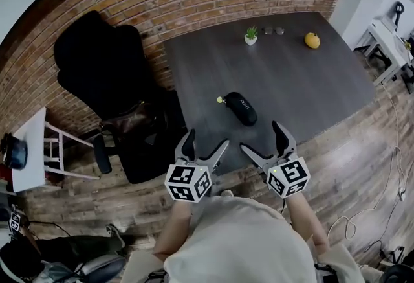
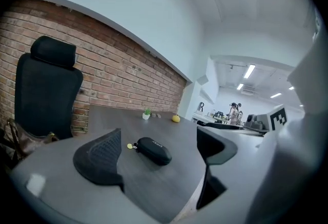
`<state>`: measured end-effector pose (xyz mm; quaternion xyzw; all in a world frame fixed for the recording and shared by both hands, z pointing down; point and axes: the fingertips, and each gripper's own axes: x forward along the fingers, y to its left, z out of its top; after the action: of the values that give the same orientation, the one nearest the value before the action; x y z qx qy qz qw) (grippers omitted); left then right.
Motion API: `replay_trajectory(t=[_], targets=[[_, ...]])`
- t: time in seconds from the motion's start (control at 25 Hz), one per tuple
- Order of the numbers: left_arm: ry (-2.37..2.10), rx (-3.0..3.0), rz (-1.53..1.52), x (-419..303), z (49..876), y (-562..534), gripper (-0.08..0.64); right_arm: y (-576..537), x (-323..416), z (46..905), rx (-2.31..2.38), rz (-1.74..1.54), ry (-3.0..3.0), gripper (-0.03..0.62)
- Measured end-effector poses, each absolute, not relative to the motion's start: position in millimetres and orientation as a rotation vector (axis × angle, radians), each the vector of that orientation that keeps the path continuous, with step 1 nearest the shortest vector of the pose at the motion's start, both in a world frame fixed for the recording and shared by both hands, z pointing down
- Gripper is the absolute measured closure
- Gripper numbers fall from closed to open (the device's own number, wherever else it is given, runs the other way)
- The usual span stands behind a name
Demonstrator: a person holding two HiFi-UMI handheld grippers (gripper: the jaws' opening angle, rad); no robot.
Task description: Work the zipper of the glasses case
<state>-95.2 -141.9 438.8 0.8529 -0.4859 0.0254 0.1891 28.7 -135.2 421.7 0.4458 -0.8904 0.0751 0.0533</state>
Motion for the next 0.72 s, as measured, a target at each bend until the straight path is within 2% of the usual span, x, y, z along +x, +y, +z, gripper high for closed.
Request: replay_trajectory(t=[0.72], targets=[[-1.4, 2.276, 0.085, -90, 480, -210, 0.114, -260, 28, 603, 1.149, 0.353, -2.353, 0.117]])
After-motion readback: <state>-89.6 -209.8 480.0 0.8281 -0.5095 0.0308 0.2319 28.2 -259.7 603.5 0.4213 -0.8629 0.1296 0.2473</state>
